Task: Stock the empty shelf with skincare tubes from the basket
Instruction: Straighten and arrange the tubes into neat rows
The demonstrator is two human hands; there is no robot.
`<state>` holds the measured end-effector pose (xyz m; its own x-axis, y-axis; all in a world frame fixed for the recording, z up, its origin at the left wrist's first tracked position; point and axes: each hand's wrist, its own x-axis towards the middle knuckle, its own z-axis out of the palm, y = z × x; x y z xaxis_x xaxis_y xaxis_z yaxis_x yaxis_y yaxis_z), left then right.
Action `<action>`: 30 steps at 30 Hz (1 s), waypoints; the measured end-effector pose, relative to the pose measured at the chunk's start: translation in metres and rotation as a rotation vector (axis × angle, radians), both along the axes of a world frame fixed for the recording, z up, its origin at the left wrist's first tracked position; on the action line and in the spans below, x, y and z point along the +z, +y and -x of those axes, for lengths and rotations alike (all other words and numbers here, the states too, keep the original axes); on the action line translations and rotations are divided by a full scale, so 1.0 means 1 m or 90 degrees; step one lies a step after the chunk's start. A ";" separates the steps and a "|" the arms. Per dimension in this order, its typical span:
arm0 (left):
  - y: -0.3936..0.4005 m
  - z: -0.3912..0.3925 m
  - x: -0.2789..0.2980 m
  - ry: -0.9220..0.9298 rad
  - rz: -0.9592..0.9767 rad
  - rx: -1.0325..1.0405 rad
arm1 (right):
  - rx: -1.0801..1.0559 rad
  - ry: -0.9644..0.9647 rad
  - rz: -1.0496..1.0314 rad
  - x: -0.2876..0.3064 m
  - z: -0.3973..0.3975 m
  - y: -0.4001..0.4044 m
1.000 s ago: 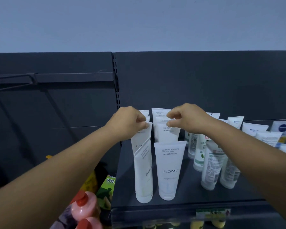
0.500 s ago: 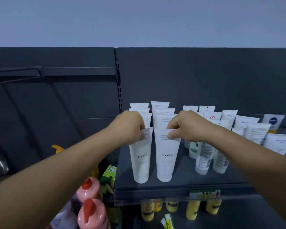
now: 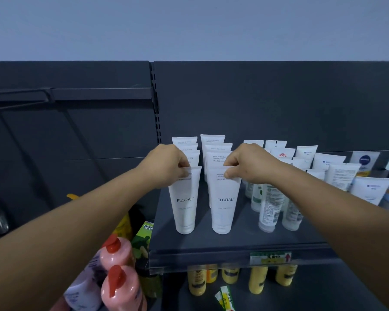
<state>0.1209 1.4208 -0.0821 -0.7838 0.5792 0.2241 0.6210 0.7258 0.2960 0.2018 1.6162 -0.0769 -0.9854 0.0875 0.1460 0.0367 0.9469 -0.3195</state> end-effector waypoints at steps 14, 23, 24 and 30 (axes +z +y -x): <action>0.006 -0.009 0.004 -0.013 0.007 0.035 | 0.037 -0.003 -0.012 -0.001 0.006 0.006; 0.004 -0.040 0.010 0.029 0.068 0.068 | 0.006 -0.007 -0.035 -0.003 -0.020 -0.002; 0.003 -0.048 0.012 0.032 0.070 0.073 | -0.006 -0.016 -0.034 -0.002 -0.025 -0.002; -0.008 -0.098 0.025 0.077 0.107 0.034 | -0.033 -0.024 -0.114 0.013 -0.073 -0.016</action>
